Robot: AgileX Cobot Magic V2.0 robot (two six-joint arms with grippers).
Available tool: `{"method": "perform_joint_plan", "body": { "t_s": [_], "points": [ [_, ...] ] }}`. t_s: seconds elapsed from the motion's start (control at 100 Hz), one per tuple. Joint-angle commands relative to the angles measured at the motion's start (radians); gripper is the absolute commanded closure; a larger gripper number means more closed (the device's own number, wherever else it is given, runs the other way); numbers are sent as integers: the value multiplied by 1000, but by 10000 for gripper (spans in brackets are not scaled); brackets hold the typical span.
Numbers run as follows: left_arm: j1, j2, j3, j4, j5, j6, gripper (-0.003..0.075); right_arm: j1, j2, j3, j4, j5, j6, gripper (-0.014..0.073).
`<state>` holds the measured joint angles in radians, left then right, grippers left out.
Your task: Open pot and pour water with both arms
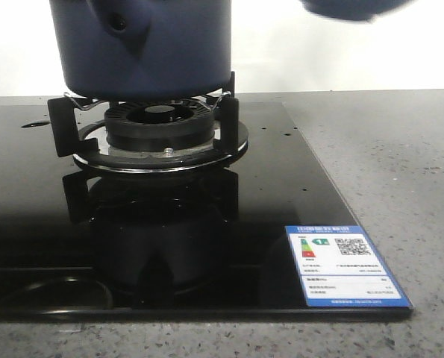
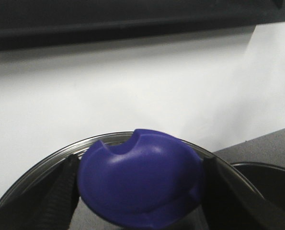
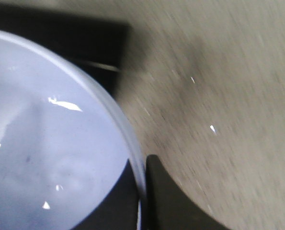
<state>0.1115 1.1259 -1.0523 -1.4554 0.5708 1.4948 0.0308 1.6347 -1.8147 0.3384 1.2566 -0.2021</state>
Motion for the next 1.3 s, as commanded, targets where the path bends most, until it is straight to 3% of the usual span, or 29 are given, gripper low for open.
{"method": "perform_joint_plan", "body": {
  "t_s": [0.0,0.32,0.72,0.99,1.29],
  "points": [
    [2,-20,-13,-61,-10,-12,351,38,8,-145,47,4,14,641],
    [2,-20,12,13,-20,-12,351,209,183,-445,66,-36,33,641],
    [2,-20,12,14,-113,-76,351,328,260,-469,78,-272,4,641],
    [2,-20,12,14,-153,-109,351,362,237,-359,72,-520,-78,634],
    [2,-20,12,14,-161,-109,351,393,93,-64,82,-880,-210,634]
  ]
}}
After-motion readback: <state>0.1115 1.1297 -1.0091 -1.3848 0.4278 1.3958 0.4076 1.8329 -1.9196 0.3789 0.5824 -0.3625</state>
